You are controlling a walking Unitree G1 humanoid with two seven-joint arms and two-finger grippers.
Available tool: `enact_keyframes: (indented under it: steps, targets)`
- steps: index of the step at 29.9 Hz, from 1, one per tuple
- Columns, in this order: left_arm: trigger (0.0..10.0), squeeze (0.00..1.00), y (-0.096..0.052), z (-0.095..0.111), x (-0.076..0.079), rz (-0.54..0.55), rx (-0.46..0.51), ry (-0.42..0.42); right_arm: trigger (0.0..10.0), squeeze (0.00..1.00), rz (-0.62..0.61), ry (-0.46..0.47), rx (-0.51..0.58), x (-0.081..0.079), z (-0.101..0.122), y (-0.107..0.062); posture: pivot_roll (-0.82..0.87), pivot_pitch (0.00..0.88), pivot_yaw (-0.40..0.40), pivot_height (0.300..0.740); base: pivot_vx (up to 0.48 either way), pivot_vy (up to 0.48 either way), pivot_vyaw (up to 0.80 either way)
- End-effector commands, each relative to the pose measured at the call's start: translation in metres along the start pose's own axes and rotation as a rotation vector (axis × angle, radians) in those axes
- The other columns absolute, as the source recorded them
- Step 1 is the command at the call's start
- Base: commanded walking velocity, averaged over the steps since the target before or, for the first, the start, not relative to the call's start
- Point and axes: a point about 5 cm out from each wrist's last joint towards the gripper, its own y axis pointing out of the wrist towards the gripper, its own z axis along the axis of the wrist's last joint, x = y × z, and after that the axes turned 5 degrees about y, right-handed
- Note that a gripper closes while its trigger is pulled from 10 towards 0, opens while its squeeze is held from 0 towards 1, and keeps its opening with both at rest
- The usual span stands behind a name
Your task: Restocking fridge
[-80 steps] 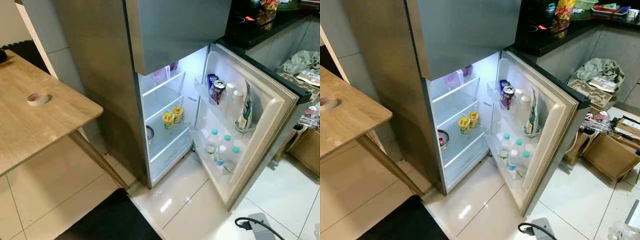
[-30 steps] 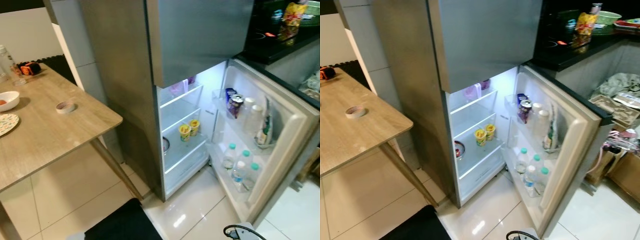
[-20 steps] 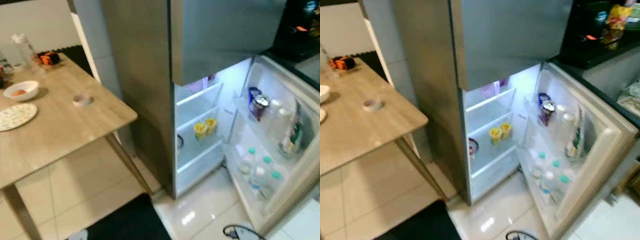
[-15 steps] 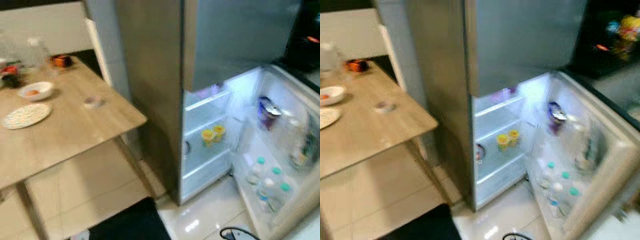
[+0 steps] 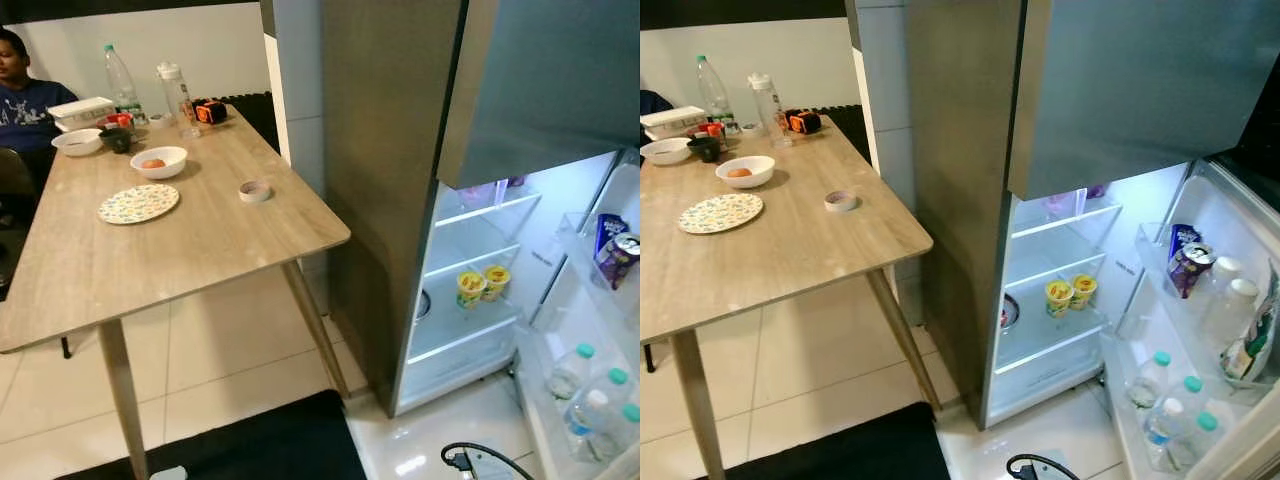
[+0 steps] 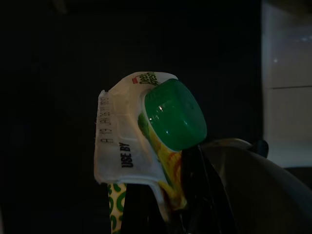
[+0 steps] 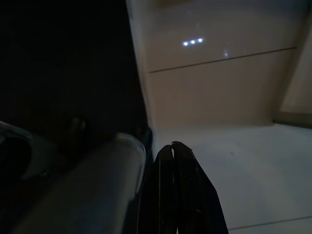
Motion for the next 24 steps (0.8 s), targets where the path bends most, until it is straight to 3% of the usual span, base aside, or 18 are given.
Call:
enact_keyframes:
  steps: [1,9,14,20,24]
  targets:
    - [10.0,0.00,0.000,0.000,-0.001,-0.004,-0.005,0.007,10.0,0.00,-0.010,0.006,0.026,0.003,0.008,0.000,-0.04,0.005,0.029,0.740,0.000,-0.465,0.00]
    - [10.0,0.00,0.000,0.000,0.000,-0.007,-0.004,0.003,10.0,0.00,-0.009,0.002,0.045,0.003,0.014,0.001,-0.04,0.006,0.027,0.740,0.000,-0.454,0.00]
    - [10.0,0.00,0.000,0.001,0.000,-0.003,0.003,-0.012,10.0,0.00,0.020,-0.002,0.089,0.000,0.026,0.002,-0.03,0.008,0.025,0.740,0.000,0.000,0.00]
    - [10.0,0.00,0.000,-0.001,-0.002,-0.001,-0.006,0.006,10.0,0.00,0.261,0.062,0.265,-0.023,0.071,0.001,-0.04,0.010,0.026,0.740,0.000,0.000,0.00]
    - [10.0,0.00,-0.001,-0.001,-0.002,0.000,-0.006,0.007,10.0,0.00,0.343,0.076,0.329,-0.029,0.087,-0.002,-0.04,0.006,0.019,0.740,0.000,0.000,0.00]
